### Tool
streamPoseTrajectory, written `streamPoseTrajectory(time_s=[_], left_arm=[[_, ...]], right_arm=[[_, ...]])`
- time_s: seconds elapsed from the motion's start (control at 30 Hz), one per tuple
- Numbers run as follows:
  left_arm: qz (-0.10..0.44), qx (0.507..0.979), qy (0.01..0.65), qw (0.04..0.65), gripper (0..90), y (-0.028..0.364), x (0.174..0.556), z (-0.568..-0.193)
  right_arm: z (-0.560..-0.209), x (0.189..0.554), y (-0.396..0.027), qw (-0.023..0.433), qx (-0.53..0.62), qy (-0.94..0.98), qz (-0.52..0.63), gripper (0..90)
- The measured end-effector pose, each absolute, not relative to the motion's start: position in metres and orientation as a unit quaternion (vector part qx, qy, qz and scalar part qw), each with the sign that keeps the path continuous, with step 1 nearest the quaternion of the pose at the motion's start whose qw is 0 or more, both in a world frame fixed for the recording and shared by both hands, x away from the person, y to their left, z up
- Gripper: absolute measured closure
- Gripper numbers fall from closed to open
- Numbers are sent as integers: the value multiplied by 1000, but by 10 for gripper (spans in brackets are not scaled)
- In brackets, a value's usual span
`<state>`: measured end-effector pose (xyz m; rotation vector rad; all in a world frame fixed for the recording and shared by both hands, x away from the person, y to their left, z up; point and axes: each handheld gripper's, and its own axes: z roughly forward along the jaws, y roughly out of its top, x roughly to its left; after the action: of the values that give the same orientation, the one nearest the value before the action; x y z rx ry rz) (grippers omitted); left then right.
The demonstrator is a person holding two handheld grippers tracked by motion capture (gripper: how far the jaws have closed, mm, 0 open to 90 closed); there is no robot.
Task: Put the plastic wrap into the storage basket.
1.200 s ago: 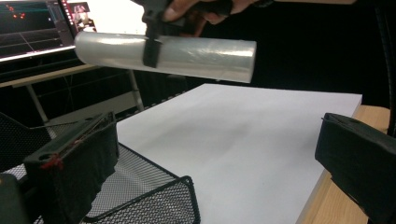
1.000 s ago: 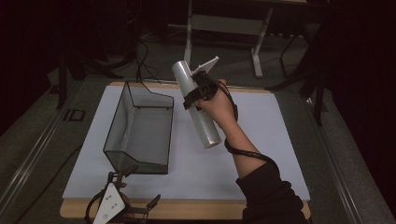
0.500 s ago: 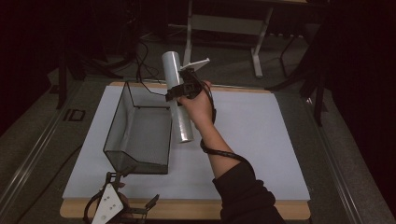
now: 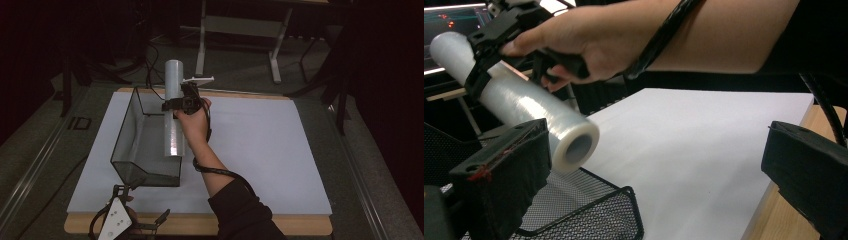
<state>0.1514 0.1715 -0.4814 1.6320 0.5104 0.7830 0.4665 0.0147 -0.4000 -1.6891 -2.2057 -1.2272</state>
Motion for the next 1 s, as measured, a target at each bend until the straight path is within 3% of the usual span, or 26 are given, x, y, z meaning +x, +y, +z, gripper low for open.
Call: streamPoseTrajectory(time_s=[1.0], left_arm=[[335,708,212,585,1,168,151,-483]], right_arm=[[-477,435,37,56,-593,-719,-357,321]])
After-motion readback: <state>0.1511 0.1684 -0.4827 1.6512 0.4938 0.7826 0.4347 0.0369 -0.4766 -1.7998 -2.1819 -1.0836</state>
